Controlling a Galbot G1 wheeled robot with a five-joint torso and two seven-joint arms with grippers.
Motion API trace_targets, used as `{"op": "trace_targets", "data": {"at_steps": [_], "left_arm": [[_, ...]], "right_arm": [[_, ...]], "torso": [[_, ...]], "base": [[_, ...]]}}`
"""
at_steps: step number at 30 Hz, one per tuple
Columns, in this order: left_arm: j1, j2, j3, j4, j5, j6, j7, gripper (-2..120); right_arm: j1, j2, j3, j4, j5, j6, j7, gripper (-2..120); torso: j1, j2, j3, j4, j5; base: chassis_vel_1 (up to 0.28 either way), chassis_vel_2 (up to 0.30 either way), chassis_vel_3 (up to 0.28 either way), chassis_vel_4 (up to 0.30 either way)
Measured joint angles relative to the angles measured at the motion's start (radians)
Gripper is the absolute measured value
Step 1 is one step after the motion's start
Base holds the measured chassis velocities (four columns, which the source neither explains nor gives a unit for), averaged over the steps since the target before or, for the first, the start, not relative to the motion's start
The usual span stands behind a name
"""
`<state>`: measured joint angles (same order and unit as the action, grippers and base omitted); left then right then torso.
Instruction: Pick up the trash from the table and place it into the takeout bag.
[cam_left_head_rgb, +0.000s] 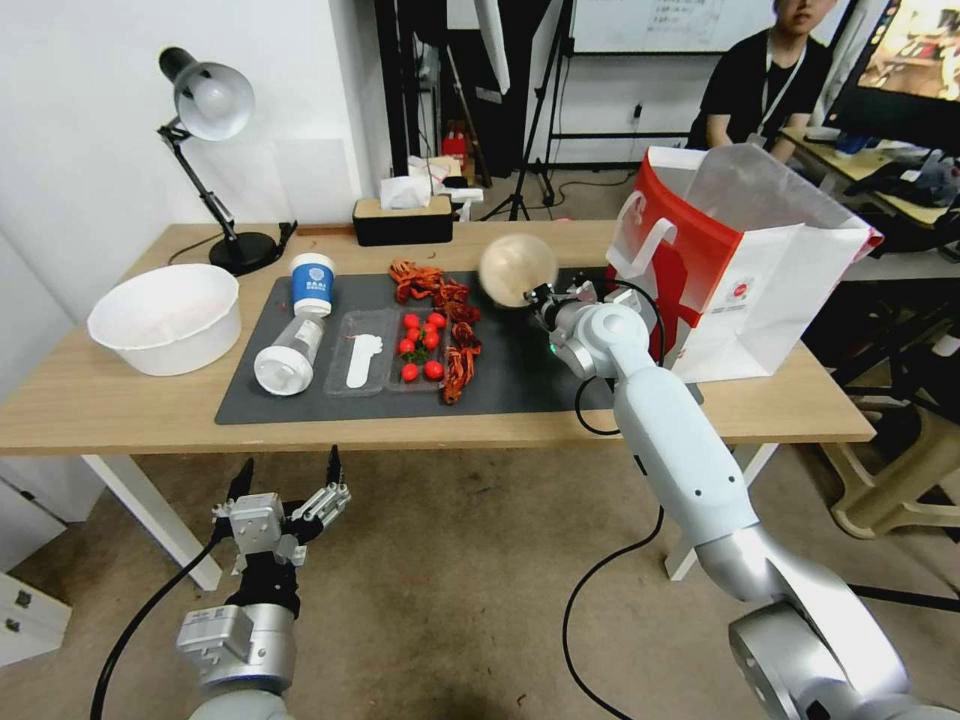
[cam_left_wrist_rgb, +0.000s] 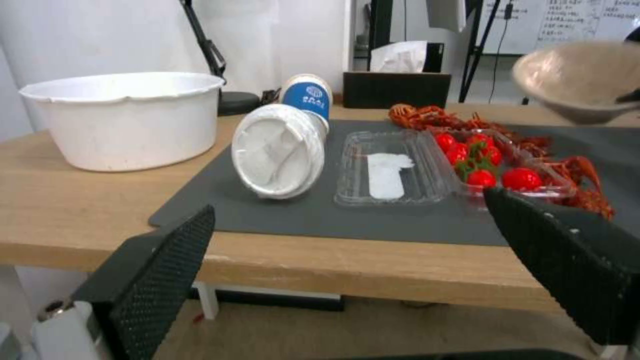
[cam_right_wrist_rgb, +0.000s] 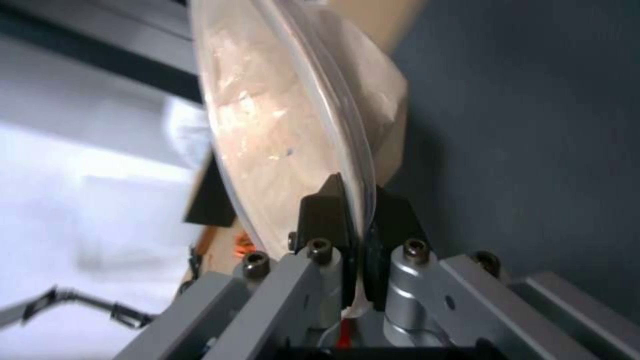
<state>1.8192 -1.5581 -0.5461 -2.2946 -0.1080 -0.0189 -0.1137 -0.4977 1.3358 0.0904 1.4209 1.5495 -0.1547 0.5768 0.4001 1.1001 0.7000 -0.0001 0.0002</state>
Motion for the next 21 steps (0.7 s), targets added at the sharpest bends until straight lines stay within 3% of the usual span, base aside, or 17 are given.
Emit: {"op": "trace_targets", "data": {"at_steps": [5,7,8,11,12,13,15,21], "left_arm": [[0.001,0.0,0.001,-0.001,-0.002,0.0,-0.007,100],[0.002,-0.001,0.006,-0.001,-0.004,0.0,-0.012,100],[0.002,-0.001,0.006,-0.001,-0.004,0.0,-0.012,100],[0.003,-0.001,0.008,-0.001,-0.007,-0.001,-0.013,100],[0.004,0.0,0.008,-0.003,-0.008,-0.002,-0.013,100],[0.004,0.0,0.008,-0.003,-0.008,-0.002,-0.013,100],[0.005,0.002,0.004,-0.007,-0.011,-0.002,-0.013,100],[0.011,0.004,0.002,-0.011,-0.012,-0.003,-0.013,100]], "right_arm": [[-0.028,-0.043,-0.023,0.094,-0.195,0.008,-0.087,0],[-0.047,-0.075,-0.039,0.154,-0.394,0.036,-0.158,0],[-0.047,-0.075,-0.039,0.154,-0.394,0.036,-0.158,0],[-0.073,-0.125,-0.05,0.237,-0.758,0.112,-0.236,0],[-0.08,-0.138,-0.049,0.262,-0.875,0.133,-0.233,0],[-0.08,-0.138,-0.049,0.262,-0.875,0.133,-0.233,0],[-0.096,-0.168,-0.032,0.328,-1.106,0.154,-0.167,0],[-0.123,-0.23,0.034,0.426,-1.32,0.072,-0.004,0]], "torso": [[0.0,0.0,0.0,0.0003,-0.0001],[0.0,0.0,0.0,0.0002,-0.0001],[0.0,0.0,0.0,0.0002,-0.0001],[0.0,0.0,0.0,0.0001,0.0],[0.0,0.0,0.0,0.0001,0.0],[0.0,0.0,0.0,0.0001,0.0],[0.0,0.0,0.0,0.0002,-0.0001],[0.0,0.0,0.0,0.0002,0.0001]], "base": [[0.0,0.0,0.0,0.0],[0.0,0.0,0.0,0.0],[0.0,0.0,0.0,0.0],[0.0,0.0,0.0,0.0],[0.0,0.0,0.0,0.0],[0.0,0.0,0.0,0.0],[0.0,0.0,0.0,0.0],[0.0,0.0,0.0,0.0]]}}
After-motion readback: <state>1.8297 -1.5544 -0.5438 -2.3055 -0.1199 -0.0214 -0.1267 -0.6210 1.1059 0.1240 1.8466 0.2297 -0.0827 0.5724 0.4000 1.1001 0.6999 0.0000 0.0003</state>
